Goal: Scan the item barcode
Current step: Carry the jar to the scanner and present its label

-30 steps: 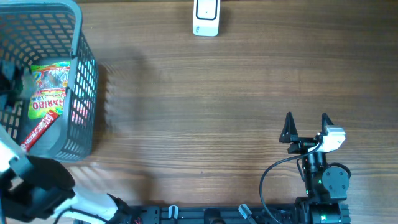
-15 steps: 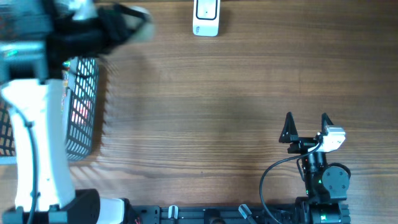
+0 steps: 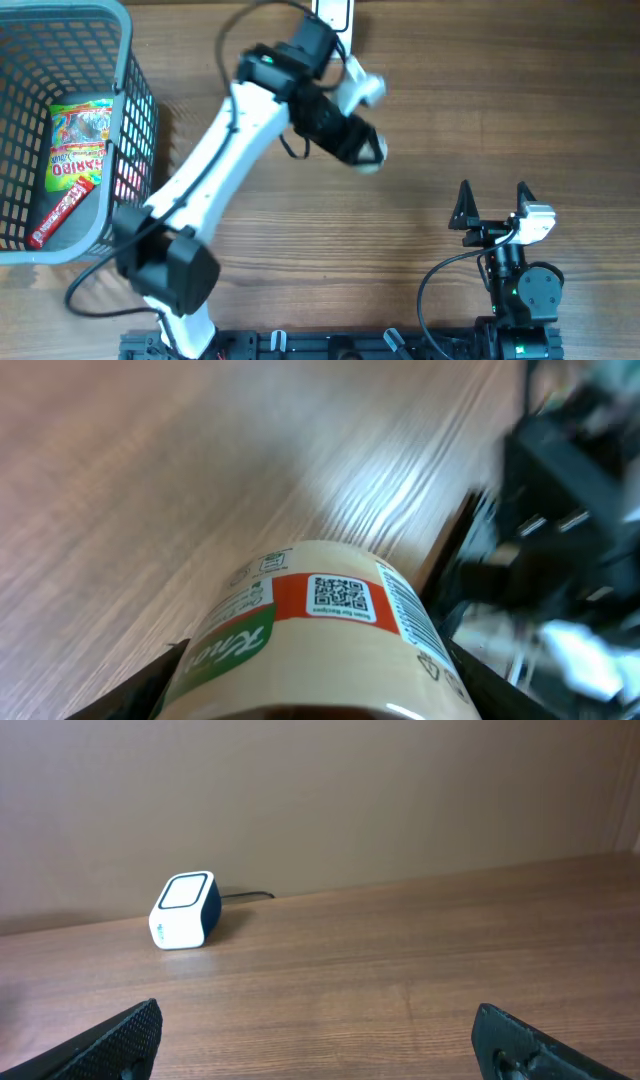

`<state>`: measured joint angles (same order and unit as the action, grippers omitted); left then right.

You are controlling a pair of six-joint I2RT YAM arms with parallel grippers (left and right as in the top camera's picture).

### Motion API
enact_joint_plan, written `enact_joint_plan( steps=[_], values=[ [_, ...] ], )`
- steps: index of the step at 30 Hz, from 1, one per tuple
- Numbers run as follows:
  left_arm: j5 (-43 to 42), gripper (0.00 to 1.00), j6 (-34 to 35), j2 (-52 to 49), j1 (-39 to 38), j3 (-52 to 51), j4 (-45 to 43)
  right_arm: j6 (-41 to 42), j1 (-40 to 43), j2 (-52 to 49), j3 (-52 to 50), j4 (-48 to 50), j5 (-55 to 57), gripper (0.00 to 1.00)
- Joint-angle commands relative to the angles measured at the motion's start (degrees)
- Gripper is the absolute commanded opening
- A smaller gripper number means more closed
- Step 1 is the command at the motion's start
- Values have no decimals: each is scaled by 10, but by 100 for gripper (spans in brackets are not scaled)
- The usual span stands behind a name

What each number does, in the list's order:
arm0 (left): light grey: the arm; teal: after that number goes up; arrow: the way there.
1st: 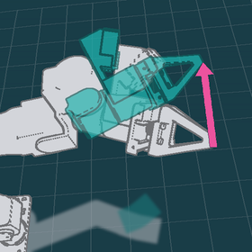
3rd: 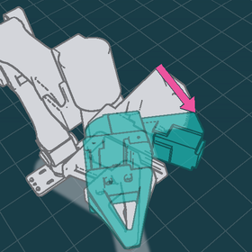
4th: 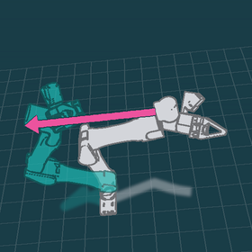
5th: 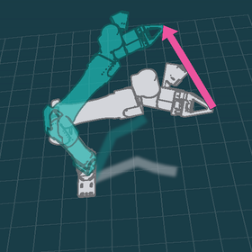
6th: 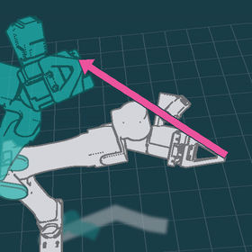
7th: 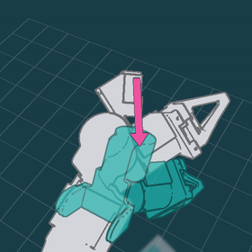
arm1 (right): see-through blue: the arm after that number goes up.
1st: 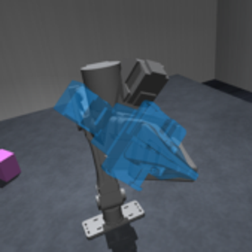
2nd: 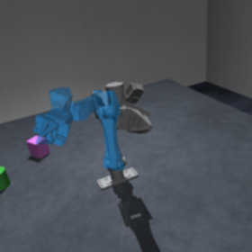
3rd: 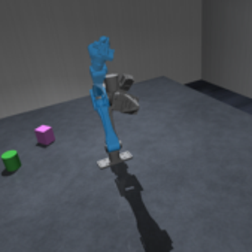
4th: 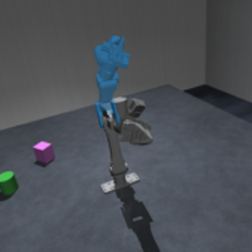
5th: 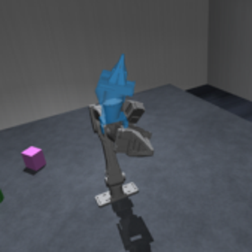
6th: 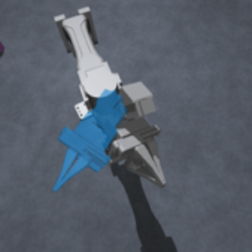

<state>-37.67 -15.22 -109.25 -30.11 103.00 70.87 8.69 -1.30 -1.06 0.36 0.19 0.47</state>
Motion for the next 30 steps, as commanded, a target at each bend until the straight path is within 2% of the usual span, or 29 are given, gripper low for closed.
enact_joint_plan(
  steps=[1, 4, 8, 11, 13, 15, 18, 19, 24, 30],
  values=[
    [3, 67, -132, -33, -1, -55, -11, -8, 2, 3, -1, 2, 3, 100],
    [8, 67, -144, -71, 6, -94, -53, -8, 2, 3, -1, 2, 3, 100],
    [61, 65, -143, -122, 12, -99, -76, -8, 2, 3, -1, 2, 3, 100],
    [193, 67, -101, -137, 12, -100, -95, -8, 2, 3, -1, 2, 3, 100],
    [267, 69, -99, -139, 10, -100, -97, -8, 2, 3, -1, 2, 3, 100],
    [298, 72, -101, -139, 10, -100, -99, -8, 2, 3, -1, 2, 3, 100],
    [351, 88, -100, -139, 9, -100, -119, -8, 2, 3, -1, 2, 3, 100],
    [382, 100, -94, -139, 8, -100, -123, -8, 2, 3, -1, 2, 3, 100],
    [584, 100, -12, -135, -3, -100, -94, -8, 2, 3, -1, 2, 3, 100],
    [733, 100, 70, -129, -25, -100, -50, -8, 2, 3, -1, 2, 3, 100]
  ],
)
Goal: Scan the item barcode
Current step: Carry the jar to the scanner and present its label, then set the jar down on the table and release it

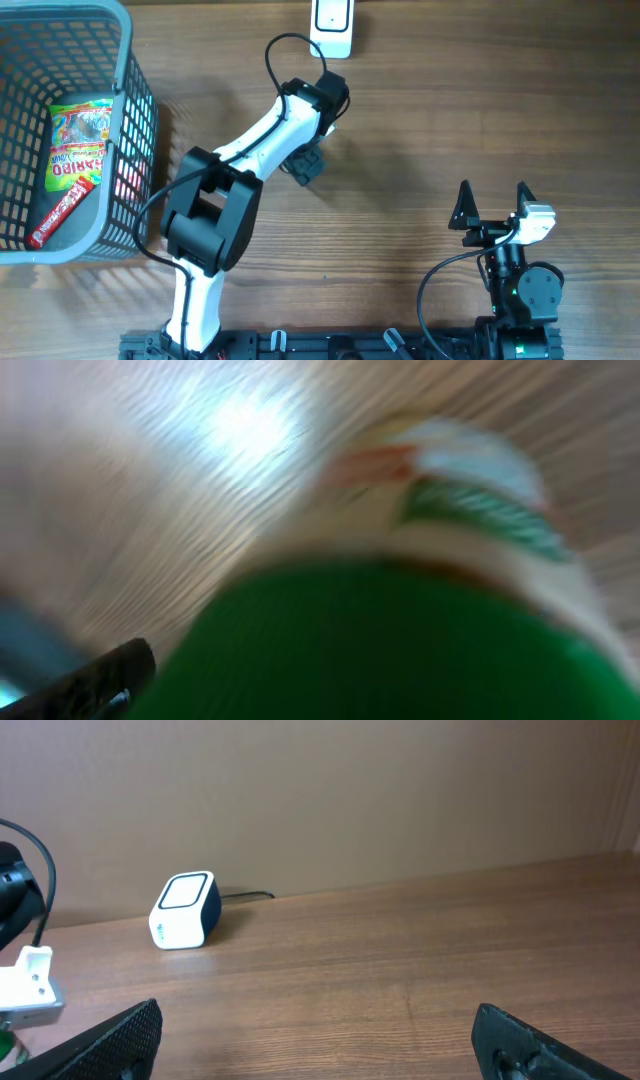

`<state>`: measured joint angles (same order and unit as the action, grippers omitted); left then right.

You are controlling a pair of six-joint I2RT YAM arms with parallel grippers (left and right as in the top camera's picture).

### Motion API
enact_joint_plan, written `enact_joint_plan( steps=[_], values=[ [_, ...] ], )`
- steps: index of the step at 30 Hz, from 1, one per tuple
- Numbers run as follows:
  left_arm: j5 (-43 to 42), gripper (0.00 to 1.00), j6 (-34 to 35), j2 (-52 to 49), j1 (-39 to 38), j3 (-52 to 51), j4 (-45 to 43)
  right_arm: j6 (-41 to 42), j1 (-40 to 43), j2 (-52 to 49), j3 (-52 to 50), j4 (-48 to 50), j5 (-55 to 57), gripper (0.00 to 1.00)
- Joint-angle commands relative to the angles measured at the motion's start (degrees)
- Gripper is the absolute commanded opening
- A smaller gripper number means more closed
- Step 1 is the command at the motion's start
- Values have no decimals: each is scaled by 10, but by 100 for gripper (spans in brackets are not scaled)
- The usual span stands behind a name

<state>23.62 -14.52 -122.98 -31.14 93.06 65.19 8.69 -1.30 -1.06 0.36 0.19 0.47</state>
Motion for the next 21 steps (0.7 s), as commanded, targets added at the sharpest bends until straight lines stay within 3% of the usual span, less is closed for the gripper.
enact_joint_plan(
  steps=[1, 9, 13, 18, 21],
  values=[
    [134, 100, 76, 11, -19, 0, 7, -8, 2, 3, -1, 2, 3, 99],
    [155, 100, 215, 63, -30, 0, -12, -8, 2, 3, -1, 2, 3, 100],
    [155, 100, 245, 114, -32, 0, 11, -8, 2, 3, -1, 2, 3, 100],
    [148, 100, 351, 213, -32, 0, 22, -8, 2, 3, -1, 2, 3, 100],
    [90, 100, 409, 290, -17, 0, 17, -8, 2, 3, -1, 2, 3, 100]
  ],
)
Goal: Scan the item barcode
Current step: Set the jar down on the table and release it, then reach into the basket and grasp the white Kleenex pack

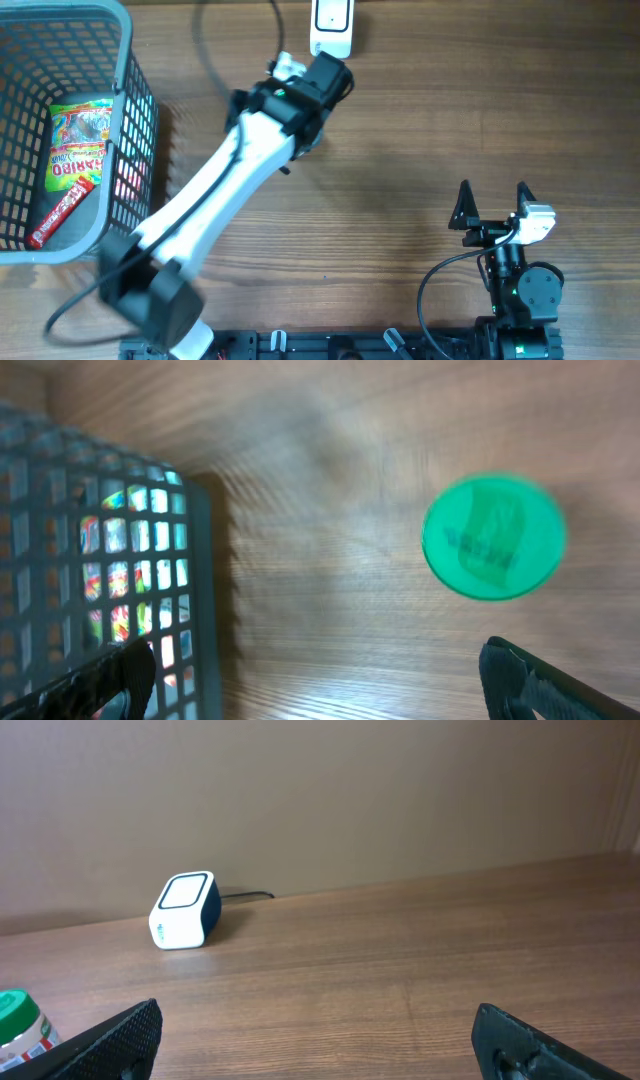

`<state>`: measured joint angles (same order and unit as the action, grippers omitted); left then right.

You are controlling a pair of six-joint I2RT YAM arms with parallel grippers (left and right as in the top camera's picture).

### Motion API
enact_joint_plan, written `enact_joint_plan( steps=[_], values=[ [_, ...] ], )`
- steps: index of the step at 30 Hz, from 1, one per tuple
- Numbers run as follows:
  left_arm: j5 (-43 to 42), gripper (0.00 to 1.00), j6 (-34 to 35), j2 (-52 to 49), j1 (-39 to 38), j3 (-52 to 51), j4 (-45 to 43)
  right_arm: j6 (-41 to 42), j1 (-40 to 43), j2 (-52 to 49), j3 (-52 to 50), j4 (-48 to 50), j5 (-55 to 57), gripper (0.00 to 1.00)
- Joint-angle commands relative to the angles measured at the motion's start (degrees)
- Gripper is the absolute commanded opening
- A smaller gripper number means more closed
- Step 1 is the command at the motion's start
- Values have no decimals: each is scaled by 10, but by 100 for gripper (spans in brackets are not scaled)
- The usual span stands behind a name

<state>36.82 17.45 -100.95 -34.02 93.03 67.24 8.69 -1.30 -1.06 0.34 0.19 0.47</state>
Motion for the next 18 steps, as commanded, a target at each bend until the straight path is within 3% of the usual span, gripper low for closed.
enact_joint_plan(
  steps=[1, 6, 9, 12, 15, 18],
  values=[
    [-61, 100, 89, 102, 24, 0, -8, -8, 2, 3, 0, 2, 3, 100],
    [-87, 100, 118, 258, 116, 0, -17, -8, 2, 3, 0, 2, 3, 100],
    [-99, 100, 166, 340, 228, 0, -17, -8, 2, 3, 0, 2, 3, 100],
    [-165, 100, 165, 388, 370, 0, -20, -8, 2, 3, 0, 2, 3, 100],
    [-263, 100, 164, 380, 555, 0, -11, -8, 2, 3, 0, 2, 3, 100],
    [-391, 100, 165, 321, 673, 0, 11, -8, 2, 3, 0, 2, 3, 100]
  ],
)
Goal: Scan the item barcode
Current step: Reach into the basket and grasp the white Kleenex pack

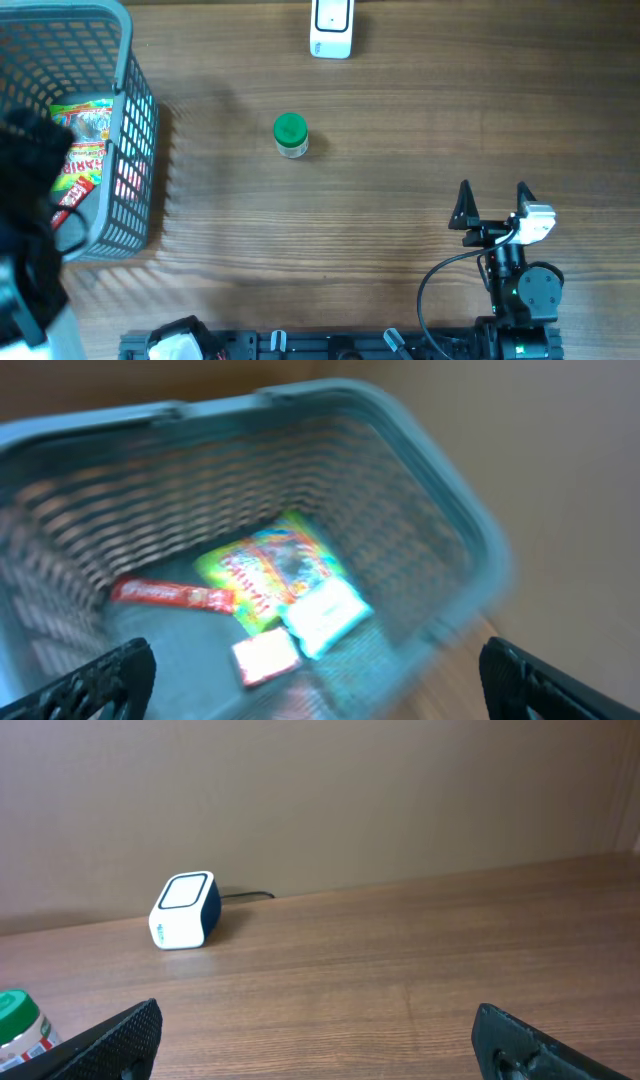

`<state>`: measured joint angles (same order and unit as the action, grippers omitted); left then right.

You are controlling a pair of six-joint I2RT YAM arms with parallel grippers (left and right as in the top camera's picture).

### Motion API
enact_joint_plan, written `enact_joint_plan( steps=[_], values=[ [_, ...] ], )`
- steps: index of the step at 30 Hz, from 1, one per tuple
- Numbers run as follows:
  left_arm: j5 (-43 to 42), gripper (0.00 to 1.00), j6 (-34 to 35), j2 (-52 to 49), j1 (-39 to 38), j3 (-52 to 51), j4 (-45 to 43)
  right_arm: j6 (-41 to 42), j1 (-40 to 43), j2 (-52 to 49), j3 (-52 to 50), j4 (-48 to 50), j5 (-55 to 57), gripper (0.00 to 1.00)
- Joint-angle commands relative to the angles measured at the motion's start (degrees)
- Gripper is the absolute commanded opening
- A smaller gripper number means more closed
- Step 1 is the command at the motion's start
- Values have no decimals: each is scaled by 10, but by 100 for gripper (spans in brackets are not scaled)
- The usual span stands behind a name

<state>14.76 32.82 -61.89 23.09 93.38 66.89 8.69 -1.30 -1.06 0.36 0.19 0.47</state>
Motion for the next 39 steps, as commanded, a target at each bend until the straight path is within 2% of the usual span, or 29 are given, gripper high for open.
enact_joint_plan(
  steps=[1, 3, 7, 9, 11, 12, 14, 21, 26, 28, 29, 31, 33, 39],
  values=[
    [-200, 100, 11, -93, 124, -4, 22, -8, 2, 3, -1, 2, 3, 100],
    [-236, 100, 11, -162, 159, -4, 40, -8, 2, 3, -1, 2, 3, 100],
    [-240, 100, 4, -290, 167, -5, 77, -8, 2, 3, -1, 2, 3, 100],
    [-253, 98, -2, -348, 165, -25, 64, -8, 2, 3, -1, 2, 3, 100],
    [-289, 89, -34, -378, 165, -53, 36, -8, 2, 3, -1, 2, 3, 100],
    [-303, 85, -42, -390, 165, -74, 17, -8, 2, 3, -1, 2, 3, 100],
    [-302, 84, -41, -401, 165, -124, -29, -8, 2, 3, -1, 2, 3, 100],
    [-304, 92, -41, -401, 164, -271, -182, -8, 2, 3, -1, 2, 3, 100],
    [-304, 92, -41, -401, 164, -306, -239, -8, 2, 3, -1, 2, 3, 100],
    [-304, 80, -41, -401, 164, -306, -242, -8, 2, 3, -1, 2, 3, 100],
    [-304, 64, -41, -401, 164, -306, -242, -8, 2, 3, -1, 2, 3, 100],
    [-304, 44, -41, -401, 164, -306, -241, -8, 2, 3, -1, 2, 3, 100],
    [-304, 30, -41, -401, 164, -306, -238, -8, 2, 3, -1, 2, 3, 100],
    [-304, 30, -41, -401, 164, -306, -224, -8, 2, 3, -1, 2, 3, 100]
  ],
)
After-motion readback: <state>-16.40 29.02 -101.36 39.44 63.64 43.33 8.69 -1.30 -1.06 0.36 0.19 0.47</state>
